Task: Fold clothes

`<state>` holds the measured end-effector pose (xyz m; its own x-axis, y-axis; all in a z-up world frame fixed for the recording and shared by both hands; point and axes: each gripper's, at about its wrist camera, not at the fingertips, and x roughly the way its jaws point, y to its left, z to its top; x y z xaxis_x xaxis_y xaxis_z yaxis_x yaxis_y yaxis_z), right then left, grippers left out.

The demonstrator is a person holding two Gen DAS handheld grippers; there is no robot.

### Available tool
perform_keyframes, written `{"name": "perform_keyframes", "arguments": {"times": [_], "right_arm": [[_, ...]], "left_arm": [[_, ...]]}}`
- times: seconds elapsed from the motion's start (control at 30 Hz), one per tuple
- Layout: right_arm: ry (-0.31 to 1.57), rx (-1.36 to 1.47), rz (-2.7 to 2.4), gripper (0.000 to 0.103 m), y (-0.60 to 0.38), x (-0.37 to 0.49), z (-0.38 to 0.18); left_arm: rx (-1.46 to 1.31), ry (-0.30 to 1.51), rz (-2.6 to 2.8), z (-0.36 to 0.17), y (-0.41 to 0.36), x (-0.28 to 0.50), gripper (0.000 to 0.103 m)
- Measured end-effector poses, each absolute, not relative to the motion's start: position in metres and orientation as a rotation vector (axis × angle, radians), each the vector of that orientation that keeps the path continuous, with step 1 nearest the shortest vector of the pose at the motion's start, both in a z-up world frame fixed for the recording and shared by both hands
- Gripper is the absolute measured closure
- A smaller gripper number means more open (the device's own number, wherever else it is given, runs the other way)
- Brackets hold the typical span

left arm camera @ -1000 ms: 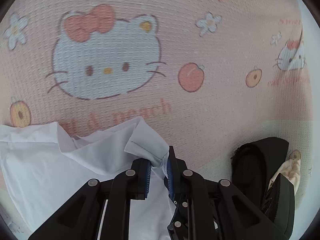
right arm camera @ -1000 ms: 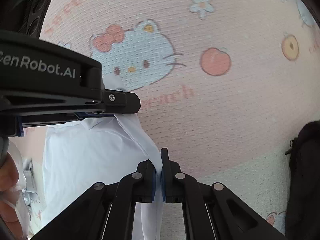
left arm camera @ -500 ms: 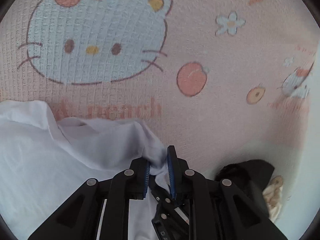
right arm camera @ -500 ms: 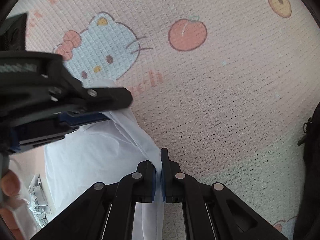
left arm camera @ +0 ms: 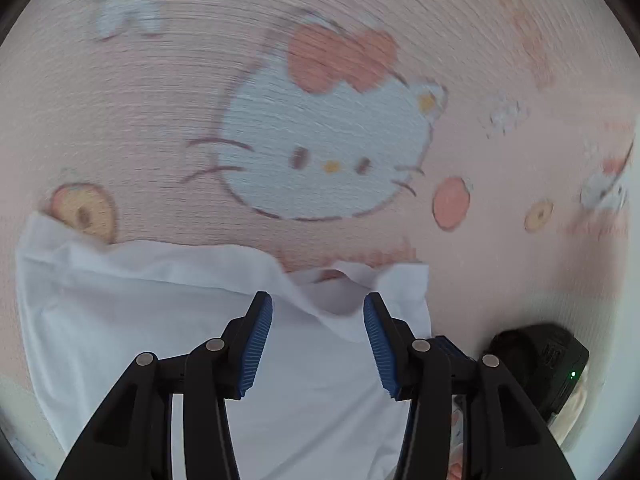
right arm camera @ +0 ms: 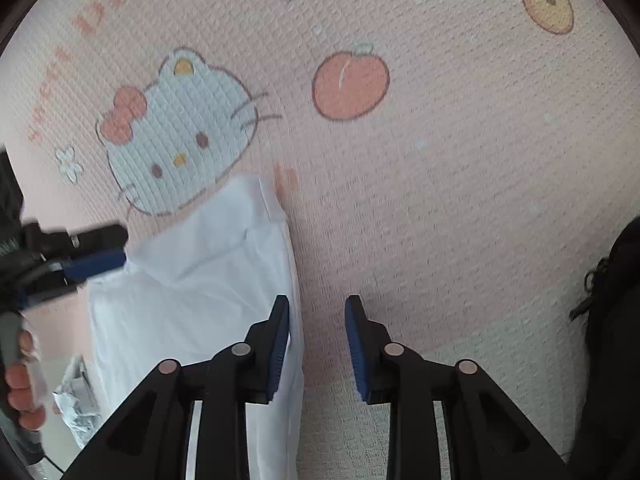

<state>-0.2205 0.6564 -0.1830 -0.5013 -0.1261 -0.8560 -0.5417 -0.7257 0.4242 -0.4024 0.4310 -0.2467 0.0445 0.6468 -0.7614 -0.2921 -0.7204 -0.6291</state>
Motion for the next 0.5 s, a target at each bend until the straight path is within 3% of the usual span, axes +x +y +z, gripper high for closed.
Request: {"name": "perform_keyframes", "arguments": {"times": [0.2, 0.5], "right_arm": [[0.919, -1.388, 2.351, 0.055, 0.655, -0.241, -0.164], [0.82, -1.518, 2.259, 0.055, 0.645, -0.28, -0.183]], "left_arm": [[-1.626, -0.293, 1.853, -0.248, 0.388, -0.415, 0.059], [-1.637, -0.212, 2.002, -0.269, 0.328, -0.431, 0.059]]}}
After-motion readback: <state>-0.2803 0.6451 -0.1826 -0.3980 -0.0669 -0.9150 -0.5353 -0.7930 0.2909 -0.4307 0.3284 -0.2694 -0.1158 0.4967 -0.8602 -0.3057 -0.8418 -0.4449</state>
